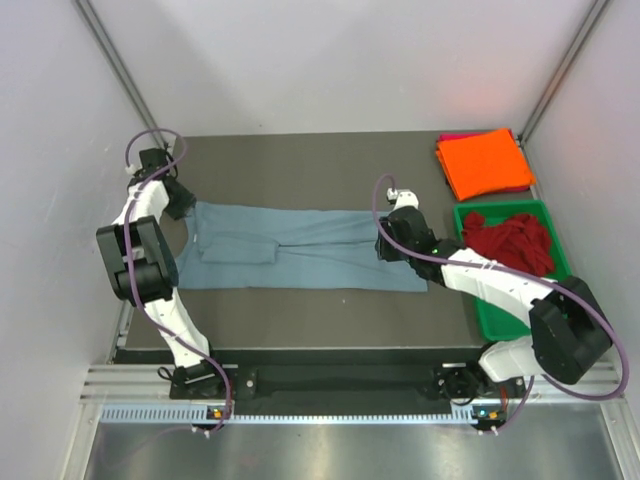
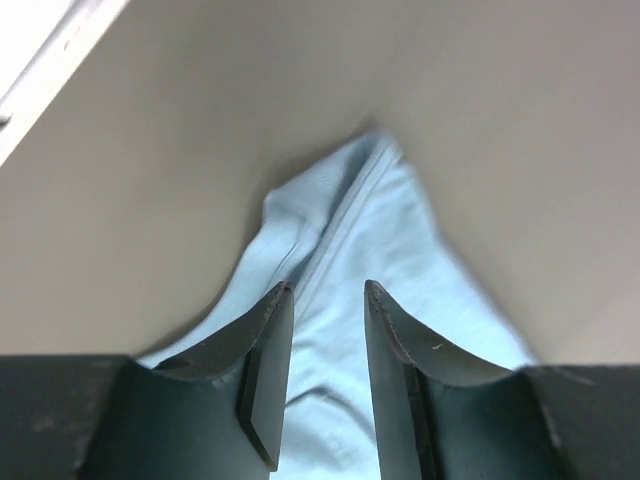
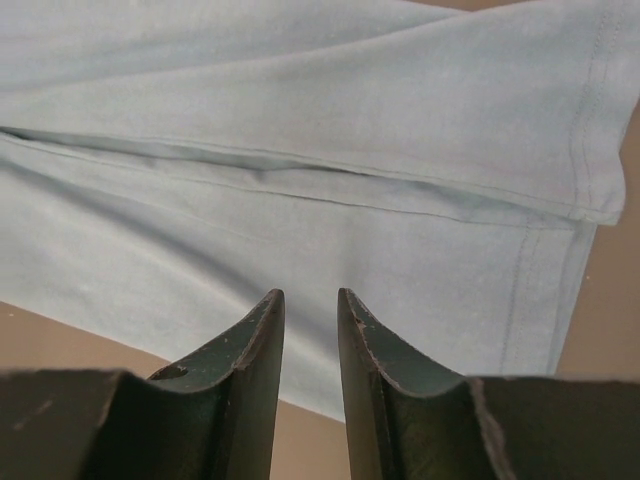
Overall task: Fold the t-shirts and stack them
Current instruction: Fold the tshirt
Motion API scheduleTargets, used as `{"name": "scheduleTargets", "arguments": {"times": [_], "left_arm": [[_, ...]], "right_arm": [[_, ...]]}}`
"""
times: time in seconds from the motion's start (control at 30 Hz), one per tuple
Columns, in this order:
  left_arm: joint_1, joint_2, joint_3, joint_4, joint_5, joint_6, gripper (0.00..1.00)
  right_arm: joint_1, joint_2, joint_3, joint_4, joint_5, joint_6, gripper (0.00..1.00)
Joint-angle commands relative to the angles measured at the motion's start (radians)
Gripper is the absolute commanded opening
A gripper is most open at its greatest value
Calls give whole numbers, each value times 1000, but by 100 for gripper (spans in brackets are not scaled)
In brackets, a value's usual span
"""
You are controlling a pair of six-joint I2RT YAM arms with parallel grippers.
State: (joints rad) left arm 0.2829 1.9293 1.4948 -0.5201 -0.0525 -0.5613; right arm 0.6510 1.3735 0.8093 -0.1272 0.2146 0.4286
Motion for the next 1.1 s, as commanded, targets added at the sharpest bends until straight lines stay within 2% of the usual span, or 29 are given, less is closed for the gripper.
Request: {"name": "scheduleTargets", "arguments": {"times": [0.0, 0.3, 0.33, 0.4, 0.57, 0.6, 0.7, 0.73, 0.8, 0.83, 1.07], "left_arm": [[10, -70, -76, 51, -11, 34, 40], [53, 20, -84, 0, 46, 135, 44], [52, 33, -77, -4, 103, 142, 44], [52, 69, -61, -18, 120, 153, 44], [53, 126, -53, -11, 94, 152, 42], [52, 135, -48, -12, 86, 150, 40], [52, 180, -15, -23, 60, 136, 21], [53, 191, 5, -20, 60, 132, 10], [52, 221, 28, -14, 68, 115, 3], [52, 233, 60, -11, 80, 109, 0], [33, 380, 255, 51, 160, 54, 0]], "right_arm": [[-10, -53, -16, 43, -26, 21, 29], [-11, -93, -42, 96, -44, 29, 29], [-11, -96, -44, 101, -47, 30, 29], [-11, -94, -42, 107, -52, 30, 29], [-11, -94, -42, 109, -44, 22, 30], [-11, -94, -44, 110, -44, 24, 29], [-11, -96, -45, 109, -38, 22, 30], [-13, -94, -45, 107, -37, 24, 30], [-13, -96, -48, 104, -27, 24, 29], [-13, -99, -47, 100, -21, 21, 29], [-34, -102, -35, 87, 35, 19, 30]]}}
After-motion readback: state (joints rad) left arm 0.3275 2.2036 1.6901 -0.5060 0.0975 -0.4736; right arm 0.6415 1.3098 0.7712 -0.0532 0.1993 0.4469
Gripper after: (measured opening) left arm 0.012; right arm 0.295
